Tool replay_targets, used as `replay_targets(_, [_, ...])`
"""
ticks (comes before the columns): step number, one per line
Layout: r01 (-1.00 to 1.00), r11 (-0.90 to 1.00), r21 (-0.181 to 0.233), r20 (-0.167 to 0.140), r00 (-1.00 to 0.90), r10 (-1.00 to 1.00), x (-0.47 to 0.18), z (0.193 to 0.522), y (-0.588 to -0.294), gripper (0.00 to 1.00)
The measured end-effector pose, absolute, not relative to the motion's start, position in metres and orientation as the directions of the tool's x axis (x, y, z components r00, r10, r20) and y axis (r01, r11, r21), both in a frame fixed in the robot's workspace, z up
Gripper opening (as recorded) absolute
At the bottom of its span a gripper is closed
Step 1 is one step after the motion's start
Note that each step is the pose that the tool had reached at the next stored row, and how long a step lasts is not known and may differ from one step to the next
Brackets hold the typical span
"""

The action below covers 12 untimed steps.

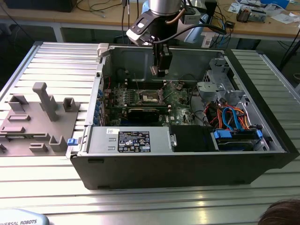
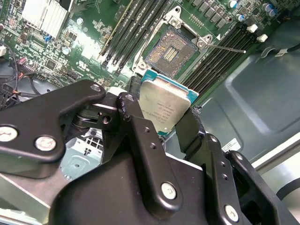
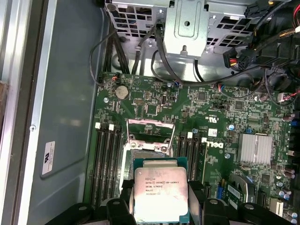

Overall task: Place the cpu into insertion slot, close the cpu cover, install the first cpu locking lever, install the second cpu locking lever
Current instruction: 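Place the cpu into insertion slot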

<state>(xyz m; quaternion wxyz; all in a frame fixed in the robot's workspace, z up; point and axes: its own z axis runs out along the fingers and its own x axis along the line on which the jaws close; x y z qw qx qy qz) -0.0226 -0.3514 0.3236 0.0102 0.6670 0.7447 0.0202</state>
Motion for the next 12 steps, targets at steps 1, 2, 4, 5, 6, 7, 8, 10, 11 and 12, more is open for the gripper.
replay_targets(1, [0.993, 0.108, 0.044, 0.012, -0.108, 0.994, -0.0226, 0.3236, -0.3514, 0.55])
replay_targets(2, [0.993, 0.105, 0.044, 0.012, -0.106, 0.994, -0.0225, 0.3236, -0.3514, 0.55])
replay_targets(4, [0.994, 0.103, 0.044, 0.012, -0.103, 0.995, -0.0225, 0.3236, -0.3514, 0.55])
replay_targets(5, [0.994, 0.100, 0.044, 0.012, -0.101, 0.995, -0.0225, 0.3235, -0.3514, 0.55])
replay_targets(6, [0.994, 0.099, 0.044, 0.012, -0.100, 0.995, -0.0225, 0.3235, -0.3514, 0.55])
replay_targets(7, [0.994, 0.096, 0.044, 0.012, -0.097, 0.995, -0.0226, 0.3235, -0.3514, 0.55])
replay_targets(8, [0.995, 0.094, 0.044, 0.012, -0.094, 0.995, -0.0225, 0.3234, -0.3514, 0.55])
replay_targets(10, [0.995, 0.089, 0.044, 0.012, -0.089, 0.996, -0.0225, 0.3234, -0.3514, 0.55])
replay_targets(11, [0.995, 0.087, 0.044, 0.012, -0.088, 0.996, -0.0226, 0.3233, -0.3514, 0.55])
replay_targets(12, [0.995, 0.086, 0.044, 0.012, -0.086, 0.996, -0.0225, 0.3233, -0.3514, 0.55])
